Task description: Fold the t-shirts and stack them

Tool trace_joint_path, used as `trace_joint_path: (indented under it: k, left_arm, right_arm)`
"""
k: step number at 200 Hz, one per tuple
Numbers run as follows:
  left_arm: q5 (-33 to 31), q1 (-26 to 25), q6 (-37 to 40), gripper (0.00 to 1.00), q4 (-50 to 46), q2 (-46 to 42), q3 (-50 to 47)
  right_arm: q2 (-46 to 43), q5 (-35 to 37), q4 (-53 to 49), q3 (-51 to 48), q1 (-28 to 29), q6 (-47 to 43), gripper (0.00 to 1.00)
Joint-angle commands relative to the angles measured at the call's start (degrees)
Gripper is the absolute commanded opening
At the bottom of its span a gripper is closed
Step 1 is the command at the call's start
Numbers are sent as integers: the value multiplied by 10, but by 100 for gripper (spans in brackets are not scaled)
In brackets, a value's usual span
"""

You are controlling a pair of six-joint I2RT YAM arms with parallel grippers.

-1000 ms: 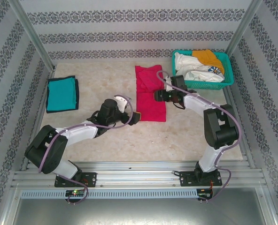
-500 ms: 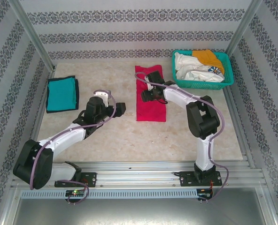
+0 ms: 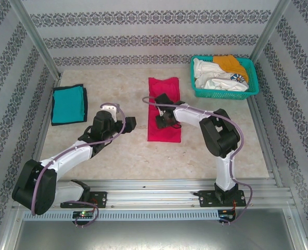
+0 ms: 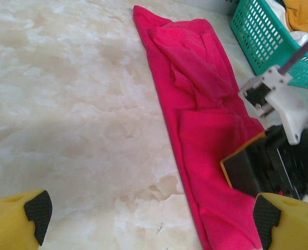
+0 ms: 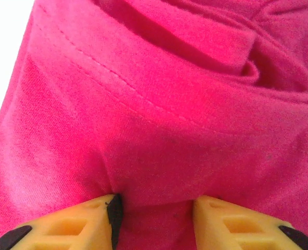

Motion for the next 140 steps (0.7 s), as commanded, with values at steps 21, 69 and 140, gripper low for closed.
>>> trace_joint_path:
  k: [21, 69, 140]
  left_arm:
    - [17, 9, -27, 100, 6, 14, 0]
    - [54, 8, -107, 100, -74, 112, 83]
    - [102, 1, -165, 76, -211, 310, 295]
  right_arm:
    - [-51, -19, -19, -108, 46, 40, 45]
    - [-145, -64, 37, -172, 63, 47, 52]
    - [-359, -120, 93, -279, 66, -265, 75]
